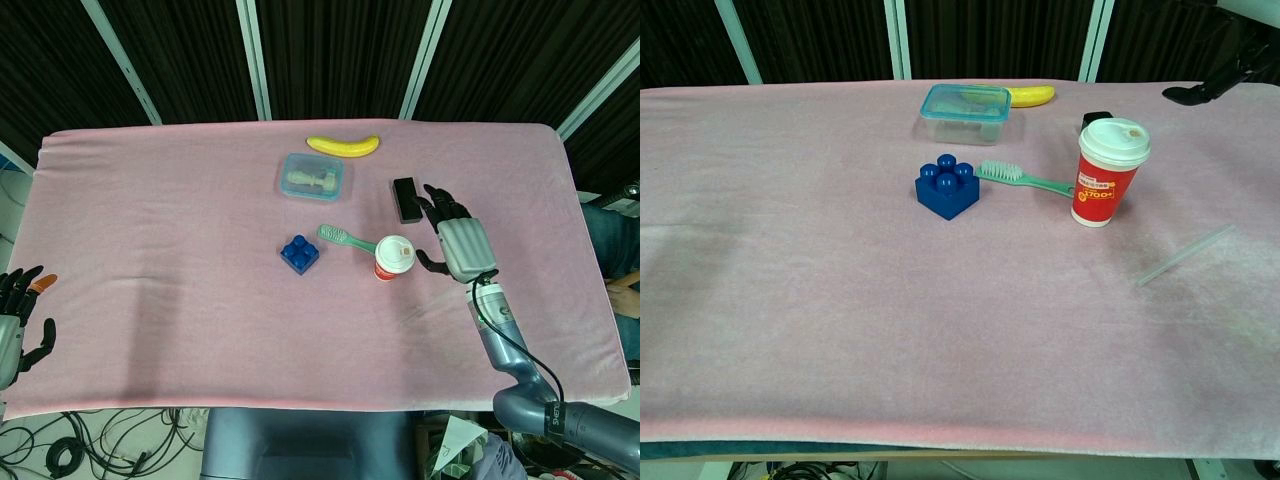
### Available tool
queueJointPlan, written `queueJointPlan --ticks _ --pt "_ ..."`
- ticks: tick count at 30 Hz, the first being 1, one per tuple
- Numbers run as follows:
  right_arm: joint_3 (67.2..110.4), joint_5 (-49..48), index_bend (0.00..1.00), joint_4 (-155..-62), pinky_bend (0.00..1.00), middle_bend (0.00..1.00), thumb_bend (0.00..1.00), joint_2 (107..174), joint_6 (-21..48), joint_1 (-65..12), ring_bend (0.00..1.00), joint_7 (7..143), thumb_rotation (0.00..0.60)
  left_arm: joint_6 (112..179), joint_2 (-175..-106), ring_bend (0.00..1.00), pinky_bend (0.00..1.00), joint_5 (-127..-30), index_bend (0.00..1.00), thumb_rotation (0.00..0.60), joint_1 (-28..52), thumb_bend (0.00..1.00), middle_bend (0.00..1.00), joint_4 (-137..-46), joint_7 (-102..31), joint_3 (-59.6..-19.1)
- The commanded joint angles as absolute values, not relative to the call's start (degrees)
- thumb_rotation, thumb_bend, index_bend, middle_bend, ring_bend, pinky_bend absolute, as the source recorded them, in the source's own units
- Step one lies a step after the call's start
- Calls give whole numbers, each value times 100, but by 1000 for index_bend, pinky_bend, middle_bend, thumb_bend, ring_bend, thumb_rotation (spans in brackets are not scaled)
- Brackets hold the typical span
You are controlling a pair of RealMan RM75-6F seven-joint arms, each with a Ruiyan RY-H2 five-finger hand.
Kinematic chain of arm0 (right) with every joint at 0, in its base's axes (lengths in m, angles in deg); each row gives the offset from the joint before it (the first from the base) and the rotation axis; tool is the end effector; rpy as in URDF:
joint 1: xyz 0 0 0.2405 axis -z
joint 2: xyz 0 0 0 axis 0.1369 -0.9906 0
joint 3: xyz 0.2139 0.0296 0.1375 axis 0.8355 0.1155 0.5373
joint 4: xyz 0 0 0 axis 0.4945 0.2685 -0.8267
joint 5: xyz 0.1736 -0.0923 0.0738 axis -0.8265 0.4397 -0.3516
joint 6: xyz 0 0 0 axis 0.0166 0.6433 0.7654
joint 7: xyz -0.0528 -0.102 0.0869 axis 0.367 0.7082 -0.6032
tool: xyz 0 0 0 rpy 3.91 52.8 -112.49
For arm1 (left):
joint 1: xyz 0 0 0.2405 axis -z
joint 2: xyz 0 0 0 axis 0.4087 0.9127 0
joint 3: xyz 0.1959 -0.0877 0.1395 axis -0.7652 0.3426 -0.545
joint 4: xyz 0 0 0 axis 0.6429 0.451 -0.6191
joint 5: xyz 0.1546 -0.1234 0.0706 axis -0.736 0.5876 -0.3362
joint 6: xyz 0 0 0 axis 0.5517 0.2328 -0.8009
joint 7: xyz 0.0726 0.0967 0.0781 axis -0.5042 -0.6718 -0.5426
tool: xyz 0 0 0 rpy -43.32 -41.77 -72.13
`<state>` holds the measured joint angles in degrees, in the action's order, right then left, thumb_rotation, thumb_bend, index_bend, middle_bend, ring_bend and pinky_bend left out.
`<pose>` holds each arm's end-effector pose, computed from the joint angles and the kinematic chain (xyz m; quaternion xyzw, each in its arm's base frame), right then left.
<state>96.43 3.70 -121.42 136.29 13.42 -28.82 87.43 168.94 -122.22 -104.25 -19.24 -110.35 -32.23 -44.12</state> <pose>-0.1685 -0.3701 0.0855 0.6345 -0.3672 0.4674 0.4941 -0.3048 0.1831 0.1611 -0.5767 -0.3814 -0.4286 0.5816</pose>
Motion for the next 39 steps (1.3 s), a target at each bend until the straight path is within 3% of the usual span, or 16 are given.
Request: queueJointPlan --ticks 1,22,33,39 --pt "9661 363 127 -12085 183 0 235 13693 1231 -2873 18 8781 600 16897 -12221 22 0 -10424 191 600 -1925 579 85 -11034 -3220 -4411" --pt "9542 282 128 -12082 182 0 236 13698 1131 -2797 19 8924 600 16893 -12212 22 0 -10426 191 600 -1929 579 85 -11044 -3238 -4420" --pt "9096 465 218 -12303 182 0 236 13179 1296 -2475 19 8826 600 16839 -12218 22 0 -10407 192 600 -1916 579 85 -11064 -3287 -4434" --pt "8606 1037 263 -12102 183 0 236 13083 1340 -2240 19 8457 600 16856 -12228 22 0 -10398 191 600 -1926 578 85 -11072 -3332 -4432"
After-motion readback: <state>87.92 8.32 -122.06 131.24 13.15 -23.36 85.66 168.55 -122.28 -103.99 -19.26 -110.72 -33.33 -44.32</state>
